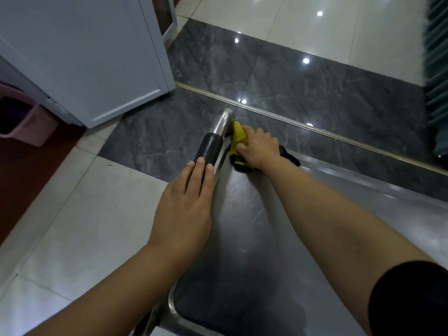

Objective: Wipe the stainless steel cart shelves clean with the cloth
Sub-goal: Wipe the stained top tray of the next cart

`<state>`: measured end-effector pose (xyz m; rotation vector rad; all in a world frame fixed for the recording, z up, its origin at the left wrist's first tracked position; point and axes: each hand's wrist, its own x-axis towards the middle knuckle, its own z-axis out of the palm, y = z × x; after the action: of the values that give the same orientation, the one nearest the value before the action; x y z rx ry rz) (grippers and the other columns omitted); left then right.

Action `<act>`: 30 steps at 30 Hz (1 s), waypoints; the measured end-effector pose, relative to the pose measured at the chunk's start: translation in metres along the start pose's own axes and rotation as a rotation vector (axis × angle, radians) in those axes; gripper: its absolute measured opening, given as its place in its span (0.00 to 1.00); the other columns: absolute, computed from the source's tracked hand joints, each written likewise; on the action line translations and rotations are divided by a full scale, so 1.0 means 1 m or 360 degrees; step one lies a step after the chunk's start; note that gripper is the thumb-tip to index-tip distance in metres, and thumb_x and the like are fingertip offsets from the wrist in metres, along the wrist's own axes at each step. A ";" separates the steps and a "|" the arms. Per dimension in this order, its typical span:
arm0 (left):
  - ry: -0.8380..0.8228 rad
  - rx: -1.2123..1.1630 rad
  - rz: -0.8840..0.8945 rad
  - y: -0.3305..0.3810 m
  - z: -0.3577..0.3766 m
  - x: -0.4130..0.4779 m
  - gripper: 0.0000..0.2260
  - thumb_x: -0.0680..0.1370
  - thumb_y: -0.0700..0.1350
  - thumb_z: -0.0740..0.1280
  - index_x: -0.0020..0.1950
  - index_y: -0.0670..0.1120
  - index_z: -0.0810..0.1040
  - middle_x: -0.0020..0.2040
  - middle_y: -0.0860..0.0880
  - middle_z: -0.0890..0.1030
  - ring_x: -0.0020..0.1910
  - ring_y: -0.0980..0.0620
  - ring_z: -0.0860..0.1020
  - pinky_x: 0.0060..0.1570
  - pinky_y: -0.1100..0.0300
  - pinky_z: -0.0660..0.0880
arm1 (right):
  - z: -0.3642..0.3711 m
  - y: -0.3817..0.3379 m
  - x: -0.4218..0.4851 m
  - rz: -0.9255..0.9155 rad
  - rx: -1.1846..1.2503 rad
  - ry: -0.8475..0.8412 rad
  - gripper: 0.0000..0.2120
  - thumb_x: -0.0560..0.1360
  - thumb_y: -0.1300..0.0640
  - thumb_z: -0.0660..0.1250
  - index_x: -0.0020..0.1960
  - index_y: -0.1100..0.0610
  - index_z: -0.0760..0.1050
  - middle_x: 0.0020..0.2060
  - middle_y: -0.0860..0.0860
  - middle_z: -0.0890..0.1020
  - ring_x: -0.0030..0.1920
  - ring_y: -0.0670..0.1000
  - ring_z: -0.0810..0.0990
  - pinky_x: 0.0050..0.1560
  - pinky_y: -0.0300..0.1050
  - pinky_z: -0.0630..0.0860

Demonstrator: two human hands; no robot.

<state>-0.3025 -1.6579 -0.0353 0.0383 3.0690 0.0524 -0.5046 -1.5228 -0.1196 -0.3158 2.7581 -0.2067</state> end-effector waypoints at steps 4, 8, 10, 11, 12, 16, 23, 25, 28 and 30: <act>0.0015 0.0145 0.0074 0.010 -0.007 0.003 0.35 0.66 0.42 0.74 0.69 0.34 0.67 0.69 0.34 0.68 0.70 0.38 0.62 0.66 0.39 0.63 | 0.001 0.022 0.003 0.0010 0.0044 0.0121 0.21 0.76 0.43 0.57 0.63 0.54 0.68 0.56 0.57 0.78 0.56 0.60 0.77 0.50 0.51 0.66; 0.0009 0.0294 0.0106 0.043 -0.019 0.020 0.35 0.71 0.51 0.69 0.73 0.37 0.63 0.74 0.37 0.61 0.74 0.40 0.56 0.70 0.41 0.59 | 0.004 0.065 -0.009 0.0032 0.0036 0.0275 0.20 0.76 0.41 0.57 0.57 0.56 0.71 0.52 0.56 0.80 0.52 0.60 0.78 0.44 0.48 0.66; -0.0001 0.0348 0.0171 0.068 -0.015 0.030 0.33 0.78 0.54 0.59 0.77 0.40 0.52 0.77 0.38 0.49 0.76 0.41 0.44 0.73 0.44 0.49 | 0.005 0.097 -0.020 0.0066 0.0039 0.0306 0.19 0.76 0.41 0.57 0.56 0.55 0.72 0.51 0.56 0.80 0.51 0.60 0.79 0.43 0.47 0.66; -0.0031 0.0373 0.0213 0.081 -0.009 0.034 0.32 0.79 0.54 0.55 0.77 0.40 0.49 0.77 0.39 0.45 0.76 0.41 0.41 0.73 0.45 0.45 | 0.004 0.116 -0.027 0.0083 0.0032 0.0313 0.19 0.76 0.41 0.57 0.55 0.55 0.72 0.51 0.56 0.81 0.51 0.60 0.79 0.42 0.47 0.66; -0.0051 0.0366 0.0244 0.093 -0.003 0.039 0.31 0.79 0.54 0.56 0.77 0.41 0.51 0.77 0.39 0.47 0.76 0.41 0.43 0.73 0.45 0.46 | 0.003 0.136 -0.034 0.0099 0.0025 0.0316 0.19 0.76 0.41 0.57 0.54 0.55 0.72 0.50 0.56 0.81 0.50 0.59 0.79 0.42 0.47 0.66; -0.0098 0.0214 0.0338 0.160 0.029 0.046 0.30 0.59 0.50 0.77 0.58 0.39 0.80 0.61 0.40 0.78 0.61 0.41 0.76 0.59 0.47 0.73 | -0.001 0.225 -0.066 0.0161 0.0025 0.0324 0.16 0.75 0.41 0.59 0.50 0.54 0.72 0.48 0.55 0.81 0.49 0.59 0.79 0.40 0.46 0.65; -0.0191 -0.0014 0.0522 0.312 0.072 0.033 0.32 0.53 0.53 0.79 0.55 0.42 0.82 0.55 0.44 0.82 0.51 0.47 0.81 0.50 0.53 0.78 | -0.012 0.389 -0.130 0.0343 -0.0036 0.0330 0.22 0.73 0.38 0.51 0.50 0.54 0.72 0.48 0.55 0.81 0.49 0.59 0.79 0.40 0.46 0.63; -0.0143 -0.0036 0.0572 0.350 0.081 0.031 0.32 0.56 0.53 0.78 0.56 0.42 0.82 0.56 0.44 0.81 0.52 0.46 0.81 0.53 0.54 0.76 | -0.015 0.439 -0.150 0.0404 -0.0059 0.0346 0.24 0.71 0.38 0.49 0.50 0.55 0.73 0.48 0.56 0.81 0.49 0.59 0.78 0.39 0.46 0.63; -0.0129 -0.0056 0.0605 0.398 0.089 0.026 0.30 0.60 0.53 0.71 0.59 0.41 0.80 0.59 0.43 0.80 0.56 0.46 0.77 0.60 0.52 0.70 | -0.018 0.505 -0.178 0.0514 -0.0068 0.0387 0.25 0.69 0.38 0.46 0.47 0.55 0.72 0.46 0.57 0.81 0.47 0.60 0.78 0.38 0.47 0.63; -0.0178 -0.0077 0.0624 0.424 0.093 0.022 0.30 0.60 0.53 0.74 0.59 0.41 0.80 0.60 0.43 0.79 0.56 0.45 0.78 0.57 0.52 0.74 | -0.021 0.542 -0.194 0.0591 -0.0091 0.0404 0.25 0.68 0.39 0.46 0.47 0.56 0.71 0.47 0.59 0.80 0.48 0.61 0.78 0.39 0.47 0.62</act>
<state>-0.3079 -1.2303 -0.1146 0.6161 2.8979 0.1403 -0.4395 -0.9512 -0.1349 0.2262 3.0102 -0.0752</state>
